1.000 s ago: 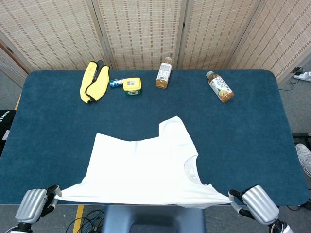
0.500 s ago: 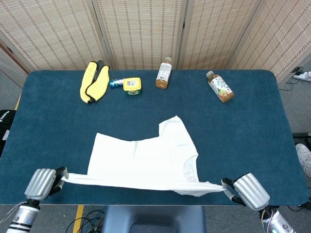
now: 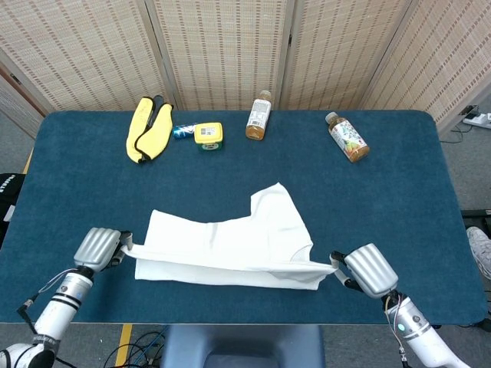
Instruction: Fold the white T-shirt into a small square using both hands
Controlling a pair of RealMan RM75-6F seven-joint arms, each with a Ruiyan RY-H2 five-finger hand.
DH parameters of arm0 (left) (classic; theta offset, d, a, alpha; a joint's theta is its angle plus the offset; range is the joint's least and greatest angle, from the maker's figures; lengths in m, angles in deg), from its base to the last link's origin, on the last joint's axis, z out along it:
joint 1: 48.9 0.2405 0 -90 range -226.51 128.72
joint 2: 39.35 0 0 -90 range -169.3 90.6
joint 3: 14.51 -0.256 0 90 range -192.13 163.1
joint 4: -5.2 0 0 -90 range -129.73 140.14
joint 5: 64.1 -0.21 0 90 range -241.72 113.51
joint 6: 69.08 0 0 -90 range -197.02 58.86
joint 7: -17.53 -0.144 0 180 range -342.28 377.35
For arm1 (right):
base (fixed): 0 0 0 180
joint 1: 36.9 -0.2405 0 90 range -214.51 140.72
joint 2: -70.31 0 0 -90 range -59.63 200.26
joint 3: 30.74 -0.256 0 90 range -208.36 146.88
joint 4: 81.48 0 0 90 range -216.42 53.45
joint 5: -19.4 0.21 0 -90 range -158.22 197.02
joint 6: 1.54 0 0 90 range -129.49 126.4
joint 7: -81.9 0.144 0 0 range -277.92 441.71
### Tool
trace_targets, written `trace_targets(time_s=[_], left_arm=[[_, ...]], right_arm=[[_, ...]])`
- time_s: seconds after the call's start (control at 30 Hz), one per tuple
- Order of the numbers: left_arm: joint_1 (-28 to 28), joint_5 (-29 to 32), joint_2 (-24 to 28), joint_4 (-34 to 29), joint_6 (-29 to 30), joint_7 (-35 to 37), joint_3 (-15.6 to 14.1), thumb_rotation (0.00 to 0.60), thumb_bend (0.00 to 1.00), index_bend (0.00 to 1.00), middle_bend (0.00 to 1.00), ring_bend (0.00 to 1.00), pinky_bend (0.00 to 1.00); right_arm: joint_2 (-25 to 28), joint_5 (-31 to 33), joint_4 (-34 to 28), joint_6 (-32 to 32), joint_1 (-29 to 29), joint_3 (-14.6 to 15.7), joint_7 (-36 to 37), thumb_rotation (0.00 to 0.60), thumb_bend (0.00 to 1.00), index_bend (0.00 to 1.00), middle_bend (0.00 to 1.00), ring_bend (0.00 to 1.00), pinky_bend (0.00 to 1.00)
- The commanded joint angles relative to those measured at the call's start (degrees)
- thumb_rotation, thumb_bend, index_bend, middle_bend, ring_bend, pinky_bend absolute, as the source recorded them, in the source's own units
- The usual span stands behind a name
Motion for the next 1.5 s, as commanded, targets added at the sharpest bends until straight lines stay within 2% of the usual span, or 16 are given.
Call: trace_targets(time_s=[0.03,0.3,0.7,1.13,1.5], left_arm=[[-3.36,3.75,-2.72,3.55,-3.73,-1.86,1.50,0.600,0.55,0.63,0.96,0.89,0.99],[-9.15,12.55,-6.72,9.33,-9.23,-5.59,2.99,0.600,0.55,0.62,0.96,0.89,0.99],[-14.73,22.50,-10.30,14.78,-11.49,-10.48,2.89,0.600,0.55,0.60,0.96,0.89,0.99],[-17.48,29.05,-12.10,18.73,-11.92,-12.16,1.58,0.600,0.54,0.55,0.96,0.89,0.99],[-18.01,29.96,-11.77,18.71,-11.22,-11.48,0.60,0.600,0.54,0.46,0.96,0.89,0.99]], right_arm=[[-1.09,1.54,0.21,-1.76,-1.42,-1.28,-1.07,0.600,0.63,0.74,1.00,1.00,1.00],[-4.16,5.19,1.73,-4.44,-3.61,-3.40,-3.04,0.600,0.63,0.74,1.00,1.00,1.00],[-6.92,9.36,3.66,-6.55,-5.94,-5.48,-5.43,0.600,0.63,0.74,1.00,1.00,1.00],[-10.12,12.05,6.28,-7.75,-8.10,-6.61,-7.11,0.600,0.63,0.74,1.00,1.00,1.00],[-11.53,13.33,7.21,-7.82,-9.26,-7.02,-8.11,0.600,0.63,0.74,1.00,1.00,1.00]])
